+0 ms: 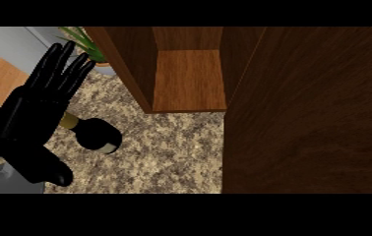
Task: Pick up the wine, place it into the cabinet and close the cabinet
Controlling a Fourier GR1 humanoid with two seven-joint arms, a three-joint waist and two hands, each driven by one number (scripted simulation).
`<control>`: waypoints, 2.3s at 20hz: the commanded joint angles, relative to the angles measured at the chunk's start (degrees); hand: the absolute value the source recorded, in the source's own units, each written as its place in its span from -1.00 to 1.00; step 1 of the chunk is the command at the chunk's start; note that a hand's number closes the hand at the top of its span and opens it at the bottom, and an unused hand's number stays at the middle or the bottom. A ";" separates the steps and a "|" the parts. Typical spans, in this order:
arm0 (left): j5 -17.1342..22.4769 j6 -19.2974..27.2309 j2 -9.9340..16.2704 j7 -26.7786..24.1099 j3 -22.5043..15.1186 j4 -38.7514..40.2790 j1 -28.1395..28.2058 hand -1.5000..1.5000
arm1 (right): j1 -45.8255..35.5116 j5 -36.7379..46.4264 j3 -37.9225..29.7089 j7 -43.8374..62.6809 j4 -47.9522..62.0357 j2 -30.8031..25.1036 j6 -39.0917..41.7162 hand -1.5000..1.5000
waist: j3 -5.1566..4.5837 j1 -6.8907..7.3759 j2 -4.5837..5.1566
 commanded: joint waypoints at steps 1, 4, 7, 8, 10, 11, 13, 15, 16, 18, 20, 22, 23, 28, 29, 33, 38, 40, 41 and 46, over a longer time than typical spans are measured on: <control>13.65 -5.10 4.19 6.27 4.90 7.25 -3.95 -1.00 | 4.23 -3.47 1.98 4.18 -4.69 -1.01 2.47 -1.00 | 0.00 0.32 -0.20; 16.01 -2.55 4.99 10.96 4.22 5.43 -7.51 -1.00 | 4.43 -9.51 -3.40 6.89 -7.42 -3.79 4.51 -1.00 | 0.06 1.04 -0.27; 16.77 -0.36 5.83 12.56 5.57 6.25 -9.81 -1.00 | 0.72 -10.17 -3.27 12.75 -9.88 -3.30 1.84 -1.00 | 0.05 1.35 -0.24; 14.85 -2.63 4.55 10.18 4.96 6.03 -6.42 -1.00 | 4.50 -10.52 -4.93 8.98 -9.06 -2.84 4.38 -1.00 | 0.06 1.31 -0.25; 16.32 1.77 3.83 13.95 3.76 -1.44 -4.66 -1.00 | 2.92 -10.13 -5.96 8.74 -6.86 -2.91 4.51 -1.00 | 0.07 1.54 -0.28; 18.51 2.88 4.74 16.05 4.63 -4.05 -4.32 -1.00 | 6.00 -7.90 -2.50 9.64 -10.98 -1.43 3.86 -1.00 | 0.07 1.52 -0.33; 17.06 0.00 4.79 13.85 5.13 0.51 -5.22 -1.00 | 6.78 -8.97 -4.40 9.14 -11.39 -1.88 5.65 -1.00 | 0.07 1.34 -0.28; 14.46 2.08 3.56 12.80 3.38 4.33 -10.43 -1.00 | 5.62 -8.04 -2.06 13.22 -13.32 -0.85 3.23 -1.00 | 0.07 1.20 -0.24; 16.34 4.79 3.90 16.42 3.18 -2.50 -7.31 -1.00 | 4.66 -9.60 -4.17 10.55 -11.19 -1.80 5.66 -1.00 | 0.08 1.45 -0.29; 12.33 0.43 3.26 11.53 3.14 3.82 -8.08 -1.00 | 7.72 -9.71 -3.70 11.03 -14.15 -0.74 5.79 -1.00 | 0.07 1.16 -0.25; 12.34 0.36 2.28 12.01 2.22 1.72 -5.61 -1.00 | 0.16 -8.85 -4.31 14.62 -10.73 -1.22 3.32 -1.00 | 0.06 1.44 -0.23; 16.62 0.80 5.00 15.77 5.14 -3.16 -3.27 -1.00 | 2.14 -10.75 -6.29 12.56 -10.44 -1.56 5.57 -1.00 | 0.07 1.53 -0.29; 15.99 0.23 3.77 13.59 5.09 -0.56 -4.34 -1.00 | 0.49 -11.10 -4.72 21.22 -17.55 -2.28 1.56 -1.00 | 0.05 1.42 -0.28; 13.44 -3.36 3.67 11.67 5.57 0.02 -0.39 -1.00 | 1.99 -6.02 -1.46 14.61 -12.63 1.29 3.73 -1.00 | 0.06 1.46 -0.25; 14.24 -0.78 4.31 13.61 6.23 -1.66 -1.44 -1.00 | 2.56 -6.09 -1.59 15.78 -13.49 1.44 3.20 -1.00 | 0.06 1.45 -0.27; 10.66 0.42 4.29 13.21 5.46 1.47 -3.71 -1.00 | 1.33 -12.59 -6.22 20.79 -17.38 -1.64 3.56 -1.00 | 0.06 1.18 -0.28; 10.46 -5.39 4.47 10.09 7.83 2.99 2.03 -1.00 | 0.69 -7.32 -4.01 17.99 -13.88 0.57 3.88 -1.00 | 0.05 1.47 -0.25; 13.42 -3.73 8.33 12.06 11.62 7.96 -4.82 -1.00 | -1.95 -11.59 -6.46 22.73 -16.96 -1.02 1.95 -1.00 | 0.04 1.27 -0.23; 13.33 -6.57 8.57 11.25 11.76 8.00 -2.45 -1.00 | 0.84 -8.15 -4.14 16.22 -12.90 1.35 4.74 -1.00 | 0.06 1.37 -0.23; 11.13 -12.10 10.33 7.69 13.42 15.46 -2.08 -1.00 | -4.02 -6.53 -3.32 19.97 -12.44 1.67 1.54 -1.00 | 0.03 1.42 -0.17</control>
